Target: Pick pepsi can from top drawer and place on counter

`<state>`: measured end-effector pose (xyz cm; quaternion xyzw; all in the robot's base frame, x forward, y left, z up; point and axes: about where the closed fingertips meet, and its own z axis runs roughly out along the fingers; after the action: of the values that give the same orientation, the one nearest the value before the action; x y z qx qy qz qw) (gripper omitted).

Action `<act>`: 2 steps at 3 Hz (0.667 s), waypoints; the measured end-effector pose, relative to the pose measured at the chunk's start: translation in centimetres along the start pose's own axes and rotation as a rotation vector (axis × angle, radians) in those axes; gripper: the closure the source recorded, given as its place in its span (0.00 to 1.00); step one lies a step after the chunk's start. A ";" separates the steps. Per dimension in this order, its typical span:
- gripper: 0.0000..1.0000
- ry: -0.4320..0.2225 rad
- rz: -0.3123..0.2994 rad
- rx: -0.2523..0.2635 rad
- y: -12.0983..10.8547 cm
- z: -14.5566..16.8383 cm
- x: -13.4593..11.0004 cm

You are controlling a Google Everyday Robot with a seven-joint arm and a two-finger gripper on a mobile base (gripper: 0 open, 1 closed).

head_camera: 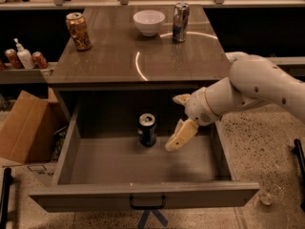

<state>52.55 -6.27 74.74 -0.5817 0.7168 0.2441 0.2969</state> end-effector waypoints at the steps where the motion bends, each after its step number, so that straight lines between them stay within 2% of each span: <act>1: 0.00 -0.047 0.017 0.060 -1.4 2.4 0.7; 2: 0.00 -0.047 0.017 0.060 -1.4 2.4 0.7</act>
Offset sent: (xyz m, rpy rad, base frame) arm 0.0102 0.0080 -0.0203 0.0349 -0.0247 -0.0399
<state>54.12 -5.34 72.58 -0.5606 0.7215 0.2383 0.3291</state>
